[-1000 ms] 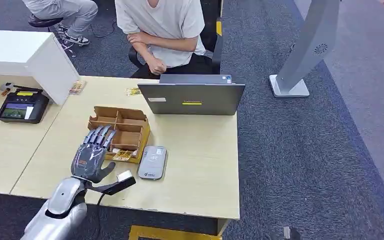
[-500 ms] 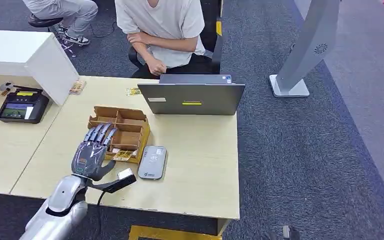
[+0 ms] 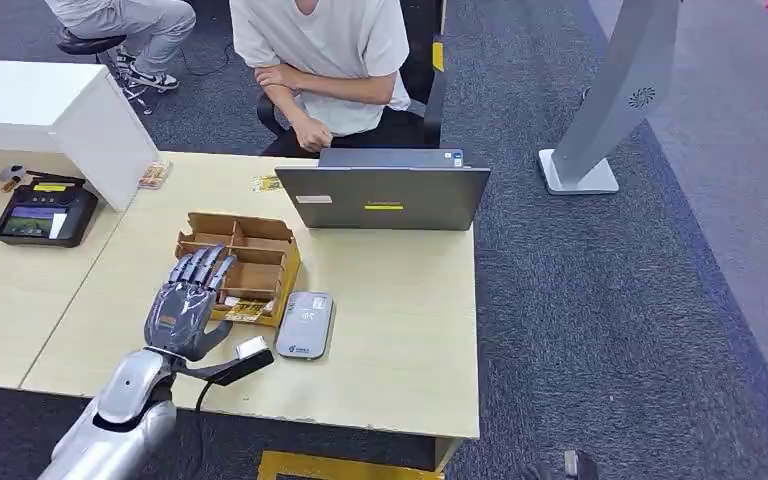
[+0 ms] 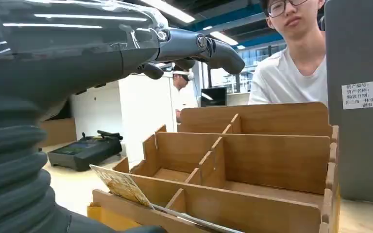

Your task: Pass the card to the sensor for recognition and then transmit it.

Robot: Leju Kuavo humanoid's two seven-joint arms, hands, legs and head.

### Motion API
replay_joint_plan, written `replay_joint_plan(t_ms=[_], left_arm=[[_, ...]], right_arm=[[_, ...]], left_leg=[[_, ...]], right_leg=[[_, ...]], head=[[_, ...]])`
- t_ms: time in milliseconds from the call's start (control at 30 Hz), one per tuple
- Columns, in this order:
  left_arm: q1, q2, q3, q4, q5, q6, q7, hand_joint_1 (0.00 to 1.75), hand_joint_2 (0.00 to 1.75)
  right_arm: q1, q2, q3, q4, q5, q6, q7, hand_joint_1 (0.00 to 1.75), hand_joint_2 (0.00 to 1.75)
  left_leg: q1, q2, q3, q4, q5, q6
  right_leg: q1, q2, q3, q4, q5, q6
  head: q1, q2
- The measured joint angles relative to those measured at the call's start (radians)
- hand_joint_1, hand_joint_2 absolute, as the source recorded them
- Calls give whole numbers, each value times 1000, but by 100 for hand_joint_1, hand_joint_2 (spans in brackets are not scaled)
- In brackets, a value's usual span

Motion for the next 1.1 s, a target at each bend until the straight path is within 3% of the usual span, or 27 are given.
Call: replay_joint_plan(t_ms=[1100], left_arm=[[-29, -18, -27, 19, 3, -14, -2, 0, 175]], right_arm=[[-4, 0, 3, 0, -1, 0, 4, 0, 0]], left_leg=[[0, 0, 0, 0, 0, 0]], right_leg=[[0, 0, 0, 0, 0, 0]], head=[[0, 0]])
